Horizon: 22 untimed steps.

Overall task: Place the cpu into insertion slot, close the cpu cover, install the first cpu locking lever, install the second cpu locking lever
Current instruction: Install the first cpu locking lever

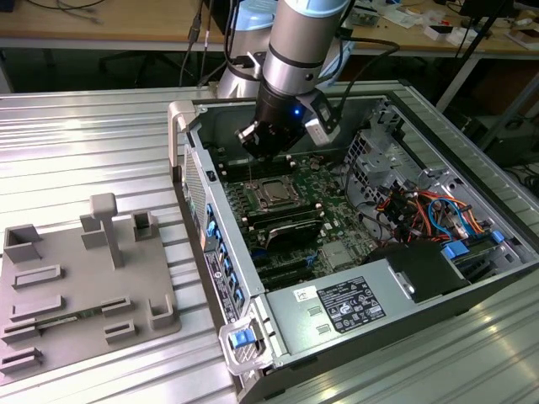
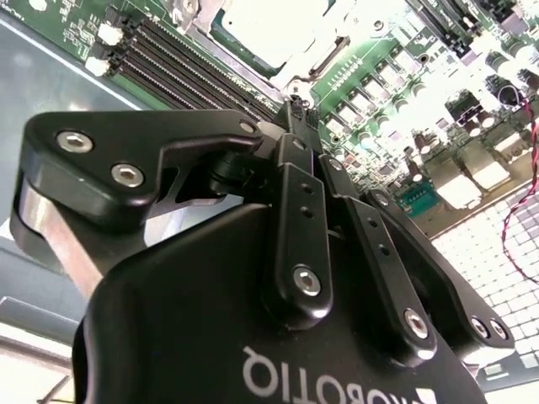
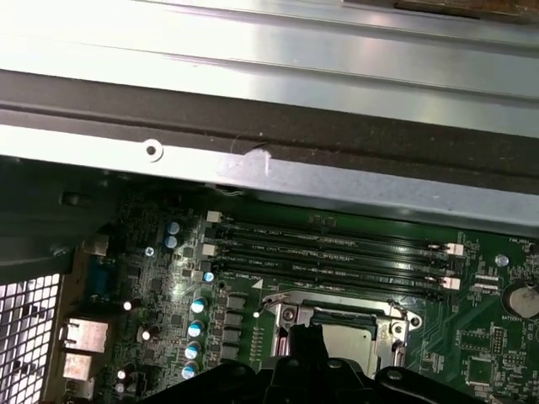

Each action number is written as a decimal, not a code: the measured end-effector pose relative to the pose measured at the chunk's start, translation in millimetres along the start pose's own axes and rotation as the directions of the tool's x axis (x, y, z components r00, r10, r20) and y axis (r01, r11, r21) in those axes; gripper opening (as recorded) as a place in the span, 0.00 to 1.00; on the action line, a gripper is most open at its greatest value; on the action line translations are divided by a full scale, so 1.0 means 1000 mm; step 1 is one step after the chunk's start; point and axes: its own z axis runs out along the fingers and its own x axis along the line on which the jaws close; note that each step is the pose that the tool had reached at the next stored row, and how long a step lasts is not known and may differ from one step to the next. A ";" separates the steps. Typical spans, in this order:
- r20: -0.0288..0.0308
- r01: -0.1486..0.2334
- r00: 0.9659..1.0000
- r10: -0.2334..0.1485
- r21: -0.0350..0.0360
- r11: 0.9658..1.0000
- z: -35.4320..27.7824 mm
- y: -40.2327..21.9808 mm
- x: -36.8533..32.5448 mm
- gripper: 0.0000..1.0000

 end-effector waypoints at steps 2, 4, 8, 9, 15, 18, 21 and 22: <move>0.000 -0.001 1.000 0.001 0.000 1.000 -0.0024 0.0002 0.0001 0.11; 0.000 -0.001 1.000 0.001 0.000 1.000 -0.0028 0.0002 0.0001 0.11; 0.000 -0.001 1.000 0.001 0.001 1.000 -0.0032 -0.0014 0.0004 0.11; 0.000 -0.001 1.000 0.001 0.001 1.000 -0.0032 -0.0022 0.0005 0.11; 0.000 -0.001 1.000 0.001 0.001 1.000 -0.0035 -0.0073 0.0027 0.11; 0.000 -0.001 1.000 0.001 0.002 1.000 -0.0036 -0.0080 0.0075 0.11; 0.000 -0.001 1.000 0.001 0.004 1.000 -0.0035 -0.0078 0.0130 0.11; -0.001 -0.001 1.000 0.001 0.004 1.000 -0.0035 -0.0076 0.0150 0.11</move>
